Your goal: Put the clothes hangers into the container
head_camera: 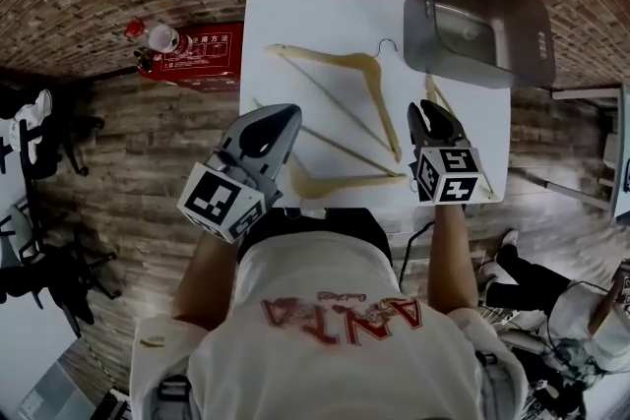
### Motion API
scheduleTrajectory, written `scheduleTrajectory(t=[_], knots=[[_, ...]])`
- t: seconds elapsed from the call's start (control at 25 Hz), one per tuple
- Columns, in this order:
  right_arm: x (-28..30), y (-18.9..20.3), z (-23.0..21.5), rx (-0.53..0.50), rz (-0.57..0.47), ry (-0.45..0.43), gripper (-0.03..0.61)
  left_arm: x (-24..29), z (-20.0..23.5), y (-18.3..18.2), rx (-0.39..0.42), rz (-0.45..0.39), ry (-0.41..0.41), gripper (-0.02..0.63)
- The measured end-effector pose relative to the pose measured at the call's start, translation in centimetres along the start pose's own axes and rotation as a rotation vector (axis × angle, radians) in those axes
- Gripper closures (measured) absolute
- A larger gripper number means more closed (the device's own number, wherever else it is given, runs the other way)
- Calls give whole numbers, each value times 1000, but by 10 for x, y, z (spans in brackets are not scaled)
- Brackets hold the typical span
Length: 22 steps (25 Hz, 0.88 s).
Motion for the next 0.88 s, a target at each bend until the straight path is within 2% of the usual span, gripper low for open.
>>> scheduleTrajectory(t=[0.04,0.16,0.32,0.6,0.88], knots=[[10,-1,3,-19,27,-3,477,-2,4,2,-3,1,9,604],[38,-4,10,-45,92,-15,469,-6,12,5,9,0,37,604],[75,-1,15,-4,179,-38,462,-6,24,7,2,1,47,604],[143,35,9,-12,402,-15,434,-5,45,15,-39,27,54,604],[177,62,4,-25,585,6,430,-9,63,27,-56,62,52,604]])
Point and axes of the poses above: the fingertips, and each gripper's own axes: x forward along the fingers, z to its left, y out of its underside, the point moved 8 cm from there along -x, backward along the fingers, and after that the axes turned 1 degree about y, right-handed, at the moved point
